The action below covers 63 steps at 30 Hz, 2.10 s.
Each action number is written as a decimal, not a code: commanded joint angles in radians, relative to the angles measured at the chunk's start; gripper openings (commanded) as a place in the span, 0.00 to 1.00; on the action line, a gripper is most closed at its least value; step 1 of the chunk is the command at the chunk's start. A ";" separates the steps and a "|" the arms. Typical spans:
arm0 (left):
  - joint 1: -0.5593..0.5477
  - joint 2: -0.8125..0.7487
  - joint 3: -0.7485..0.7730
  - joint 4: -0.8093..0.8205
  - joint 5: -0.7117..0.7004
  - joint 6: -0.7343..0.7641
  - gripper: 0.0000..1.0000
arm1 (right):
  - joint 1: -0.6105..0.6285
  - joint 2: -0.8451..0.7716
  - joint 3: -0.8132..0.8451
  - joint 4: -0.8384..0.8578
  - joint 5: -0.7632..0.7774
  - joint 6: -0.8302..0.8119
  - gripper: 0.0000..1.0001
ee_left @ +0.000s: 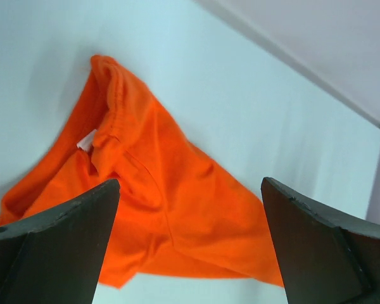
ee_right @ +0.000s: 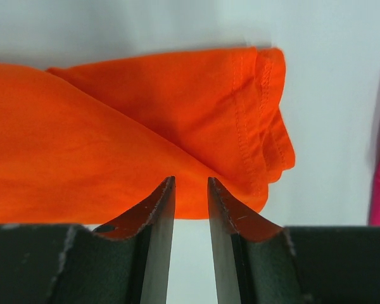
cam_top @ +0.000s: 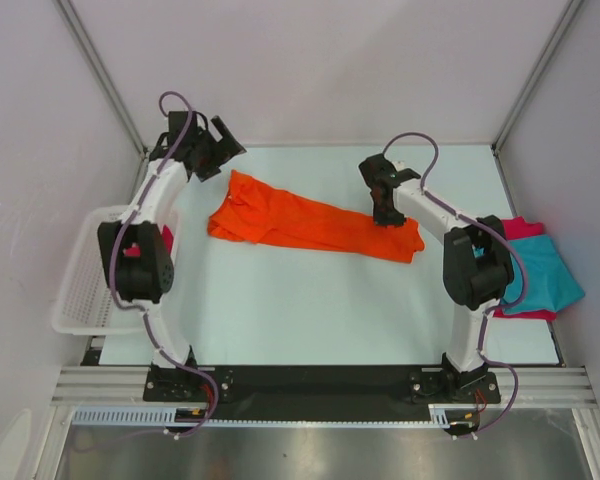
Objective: Fold and stack the t-shirts
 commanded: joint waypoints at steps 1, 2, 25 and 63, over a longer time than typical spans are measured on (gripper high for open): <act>-0.022 -0.238 -0.131 0.017 0.003 0.032 1.00 | -0.026 0.029 -0.072 0.049 -0.067 0.059 0.32; -0.023 -0.269 -0.192 0.018 0.006 0.029 0.99 | -0.031 0.033 -0.085 0.064 -0.081 0.078 0.32; -0.117 -0.772 -0.666 -0.061 0.058 0.042 1.00 | 0.147 0.086 -0.247 0.066 -0.256 0.202 0.29; -0.051 -0.915 -0.718 -0.100 0.096 -0.012 1.00 | 0.686 -0.117 -0.039 -0.210 -0.297 0.371 0.33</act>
